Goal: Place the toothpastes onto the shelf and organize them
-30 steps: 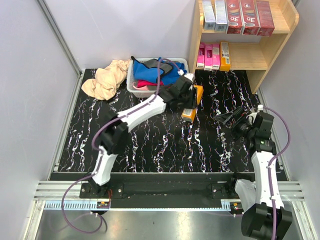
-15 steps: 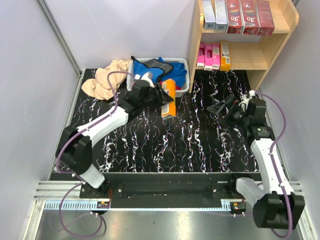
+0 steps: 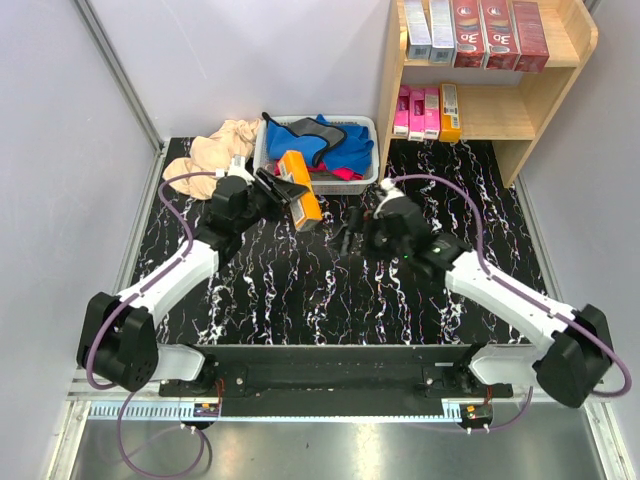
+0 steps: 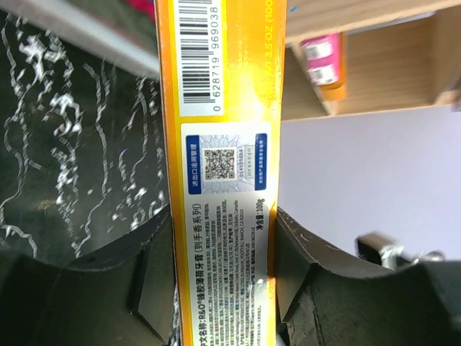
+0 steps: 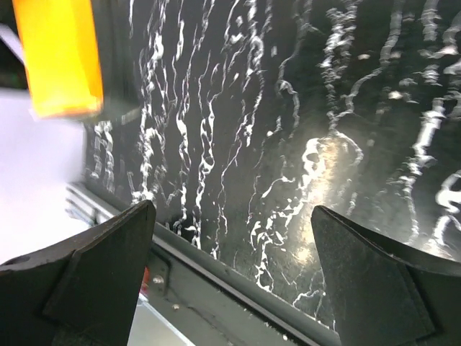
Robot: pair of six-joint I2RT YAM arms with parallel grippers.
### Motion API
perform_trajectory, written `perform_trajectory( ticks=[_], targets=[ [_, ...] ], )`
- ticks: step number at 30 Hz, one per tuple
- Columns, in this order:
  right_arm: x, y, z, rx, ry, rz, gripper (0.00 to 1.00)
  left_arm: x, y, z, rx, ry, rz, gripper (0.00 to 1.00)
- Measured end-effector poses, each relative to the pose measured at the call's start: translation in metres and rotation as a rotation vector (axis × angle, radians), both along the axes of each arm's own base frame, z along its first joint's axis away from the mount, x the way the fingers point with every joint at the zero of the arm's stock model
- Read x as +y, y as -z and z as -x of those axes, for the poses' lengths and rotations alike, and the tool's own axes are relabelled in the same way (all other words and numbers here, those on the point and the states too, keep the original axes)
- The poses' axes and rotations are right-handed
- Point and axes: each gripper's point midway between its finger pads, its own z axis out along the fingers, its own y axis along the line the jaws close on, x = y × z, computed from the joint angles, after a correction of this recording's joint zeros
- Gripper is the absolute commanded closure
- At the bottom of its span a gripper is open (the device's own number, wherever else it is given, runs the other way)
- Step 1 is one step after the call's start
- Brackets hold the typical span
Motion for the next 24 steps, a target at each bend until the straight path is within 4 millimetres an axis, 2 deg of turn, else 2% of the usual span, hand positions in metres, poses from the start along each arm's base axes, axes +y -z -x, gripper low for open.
perform_trajectory(
  ticks=[2,5,11,15,24],
  targets=[
    [0.020,0.002,0.007,-0.027,-0.036,0.042,0.00,0.003,-0.008,-0.002,-0.019,-0.008,0.020,0.50],
    [0.037,0.002,0.009,-0.074,-0.052,0.088,0.00,0.005,-0.013,-0.003,-0.026,-0.010,0.037,0.50],
    [0.047,-0.007,0.000,-0.158,-0.029,0.116,0.06,0.004,-0.008,0.001,-0.008,0.006,0.046,0.49],
    [0.055,-0.020,-0.006,-0.205,-0.022,0.099,0.15,0.005,-0.010,0.002,-0.012,0.007,0.049,0.49],
    [0.081,-0.037,-0.011,-0.252,-0.047,0.044,0.18,0.008,-0.010,0.003,-0.004,0.005,0.045,0.49]
  ],
)
